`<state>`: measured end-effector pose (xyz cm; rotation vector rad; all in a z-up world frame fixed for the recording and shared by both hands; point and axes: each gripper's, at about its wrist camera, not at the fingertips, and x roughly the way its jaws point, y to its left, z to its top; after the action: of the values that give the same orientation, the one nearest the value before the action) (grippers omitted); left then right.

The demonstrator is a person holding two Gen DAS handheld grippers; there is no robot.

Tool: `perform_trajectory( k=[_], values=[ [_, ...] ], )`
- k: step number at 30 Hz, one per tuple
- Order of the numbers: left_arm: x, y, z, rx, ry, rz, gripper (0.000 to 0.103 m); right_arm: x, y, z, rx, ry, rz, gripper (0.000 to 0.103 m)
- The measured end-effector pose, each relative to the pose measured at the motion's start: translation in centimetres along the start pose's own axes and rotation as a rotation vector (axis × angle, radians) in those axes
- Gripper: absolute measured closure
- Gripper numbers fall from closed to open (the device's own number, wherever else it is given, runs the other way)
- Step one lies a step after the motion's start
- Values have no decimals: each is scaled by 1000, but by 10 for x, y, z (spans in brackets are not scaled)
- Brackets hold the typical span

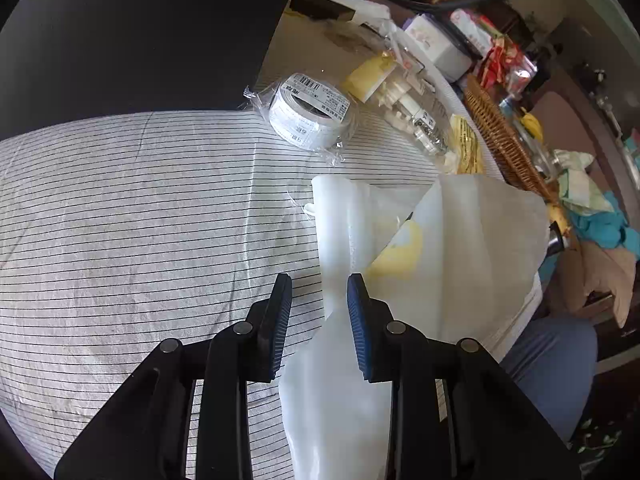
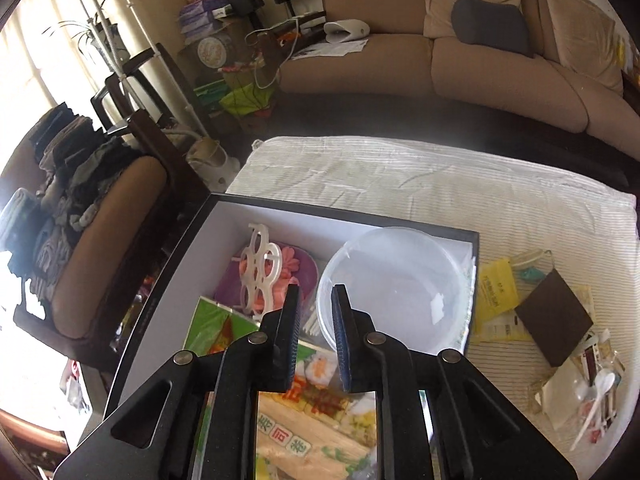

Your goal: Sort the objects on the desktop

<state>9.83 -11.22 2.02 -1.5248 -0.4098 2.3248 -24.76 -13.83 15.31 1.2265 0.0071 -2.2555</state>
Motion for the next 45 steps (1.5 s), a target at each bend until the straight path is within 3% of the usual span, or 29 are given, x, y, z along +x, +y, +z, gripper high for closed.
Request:
perform_trajectory(
  k=[5, 10, 15, 20, 21, 24, 26, 31, 34, 37, 39, 40, 41, 42, 45],
  values=[
    [-2, 0, -1, 13, -25, 36, 66, -78, -10, -35, -75, -35, 51, 63],
    [-4, -5, -6, 46, -57, 98, 62, -158, -32, -99, -117, -47, 82, 43],
    [-11, -17, -9, 103, -119, 204, 48, -207, -65, -175, -92, -55, 54, 35],
    [-20, -25, -12, 93, -136, 233, 39, -227, -96, -240, -22, -38, 31, 29],
    [-23, -27, -12, 93, -141, 237, 29, -229, -100, -252, -11, -32, 27, 23],
    [-31, -35, -16, 82, -155, 228, 13, -232, -109, -288, -18, -8, -17, 11],
    [-30, -41, -19, 74, -135, 219, 12, -231, -113, -309, -29, 17, -56, 5],
    [-23, -56, -38, 92, -89, 224, 12, -228, -151, -347, 56, 62, -94, 4],
    [-12, -60, -53, 84, -35, 215, 12, -228, -184, -364, 189, 69, -53, 4],
    [0, -61, -65, 83, 1, 230, 11, -222, -208, -382, 321, 68, 42, 4],
    [3, -68, -69, 114, -3, 240, 18, -213, -210, -391, 353, 87, 97, 4],
    [4, -73, -69, 134, -3, 259, 29, -209, -208, -394, 349, 102, 94, 6],
    [3, -78, -69, 158, 4, 276, 62, -205, -204, -396, 332, 112, 82, 10],
    [2, -81, -67, 169, 15, 282, 78, -204, -201, -398, 316, 111, 73, 24],
    [-12, -80, -56, 146, 30, 226, 86, -214, -200, -401, 330, 46, 102, 51]
  ],
)
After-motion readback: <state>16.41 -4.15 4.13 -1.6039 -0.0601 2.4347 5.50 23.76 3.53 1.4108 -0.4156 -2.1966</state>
